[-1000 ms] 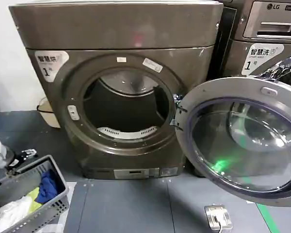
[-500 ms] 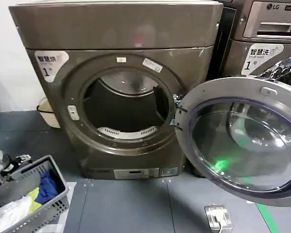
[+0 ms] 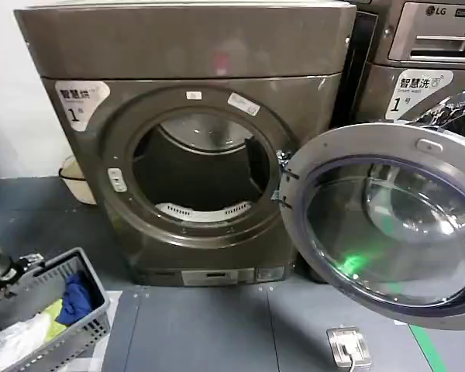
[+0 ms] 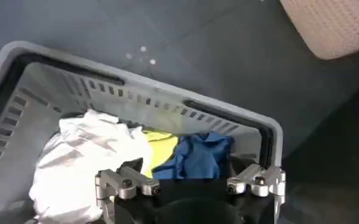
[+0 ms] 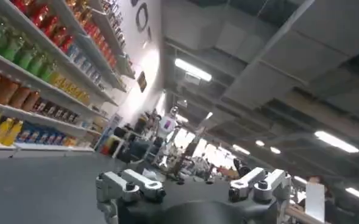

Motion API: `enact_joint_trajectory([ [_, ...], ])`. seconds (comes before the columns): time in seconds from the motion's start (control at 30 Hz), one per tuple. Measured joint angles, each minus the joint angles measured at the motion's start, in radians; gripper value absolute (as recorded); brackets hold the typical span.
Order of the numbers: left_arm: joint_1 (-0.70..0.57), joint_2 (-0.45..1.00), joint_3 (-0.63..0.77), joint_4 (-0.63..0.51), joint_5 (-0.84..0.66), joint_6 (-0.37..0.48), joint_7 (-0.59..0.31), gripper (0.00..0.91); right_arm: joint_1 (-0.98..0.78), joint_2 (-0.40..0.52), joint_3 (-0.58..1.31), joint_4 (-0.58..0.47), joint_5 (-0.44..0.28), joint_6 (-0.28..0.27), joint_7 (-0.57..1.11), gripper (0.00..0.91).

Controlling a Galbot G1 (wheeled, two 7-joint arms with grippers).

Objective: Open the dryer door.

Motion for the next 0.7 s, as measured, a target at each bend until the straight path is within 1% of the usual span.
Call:
enact_joint_trajectory([
  [0.5,0.045,0.009,-0.035,0.0,-0.031,0.0,-0.017,0.907,0.013,0.0,-0.006,0.0,-0.013,-0.002,0.002,0.907],
  [0.7,0.056,0.009,-0.042,-0.002,-0.017,0.0,-0.015,0.907,0.013,0.0,-0.007,-0.003,-0.014,-0.001,0.002,0.907],
])
